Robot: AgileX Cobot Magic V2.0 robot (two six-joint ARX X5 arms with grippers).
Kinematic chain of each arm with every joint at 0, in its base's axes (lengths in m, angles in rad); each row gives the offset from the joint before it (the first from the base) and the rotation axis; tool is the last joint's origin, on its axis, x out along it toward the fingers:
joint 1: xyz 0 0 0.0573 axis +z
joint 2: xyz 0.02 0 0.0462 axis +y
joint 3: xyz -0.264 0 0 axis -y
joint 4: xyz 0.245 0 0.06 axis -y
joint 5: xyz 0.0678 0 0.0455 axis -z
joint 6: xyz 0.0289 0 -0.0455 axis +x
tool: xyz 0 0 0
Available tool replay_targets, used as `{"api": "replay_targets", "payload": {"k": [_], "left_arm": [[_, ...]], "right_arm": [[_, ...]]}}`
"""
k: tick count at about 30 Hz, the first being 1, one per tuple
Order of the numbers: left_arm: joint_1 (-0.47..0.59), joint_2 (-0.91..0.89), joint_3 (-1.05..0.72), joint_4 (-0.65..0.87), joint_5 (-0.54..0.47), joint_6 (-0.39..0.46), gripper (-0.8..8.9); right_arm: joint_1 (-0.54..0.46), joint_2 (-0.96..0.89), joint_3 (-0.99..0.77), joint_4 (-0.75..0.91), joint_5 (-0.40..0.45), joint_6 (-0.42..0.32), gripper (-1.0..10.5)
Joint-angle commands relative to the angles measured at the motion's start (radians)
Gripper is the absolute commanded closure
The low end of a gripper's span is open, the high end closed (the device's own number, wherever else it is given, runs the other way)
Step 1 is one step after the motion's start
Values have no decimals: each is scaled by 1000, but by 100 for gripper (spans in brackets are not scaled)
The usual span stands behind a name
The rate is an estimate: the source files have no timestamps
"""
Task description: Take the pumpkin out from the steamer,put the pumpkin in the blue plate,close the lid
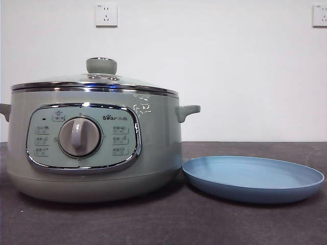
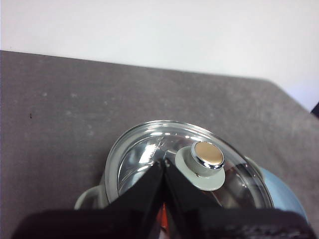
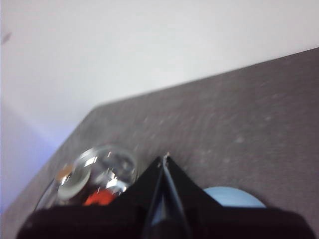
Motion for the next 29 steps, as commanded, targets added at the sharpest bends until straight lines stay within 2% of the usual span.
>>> {"api": "replay_targets", "payload": {"k": [1,4,6,8,10,11,13,14,24,29], "left_arm": [[1,49,46,-25,53,71,818],[1,85,67,-29,129,71,813],[1,100,71,-29,145,70,802],[-1,108,71,-33,143,69,673],[-8,113,71,-32,144,66,488],[-15,114,71,-32,144,66,436],[-31,116,71,-29,144,66,433],[-40,117,71,-25,144,64,433],[-167,263,97,25,139,60,433],[-255,400,182,24,21,103,433]], "right_arm": [[2,74,58,-58,-78,-142,947],[2,137,93,-101,-125,-167,945],[2,161,97,-110,-148,-167,938],[2,177,97,-120,-142,-167,863],[2,184,97,-129,-135,-167,708],[2,188,97,-131,-132,-167,619],[2,192,97,-136,-132,-167,503],[2,195,97,-136,-132,-166,492],[2,202,97,-137,-133,-158,503],[2,202,97,-144,-134,-154,506]]}}
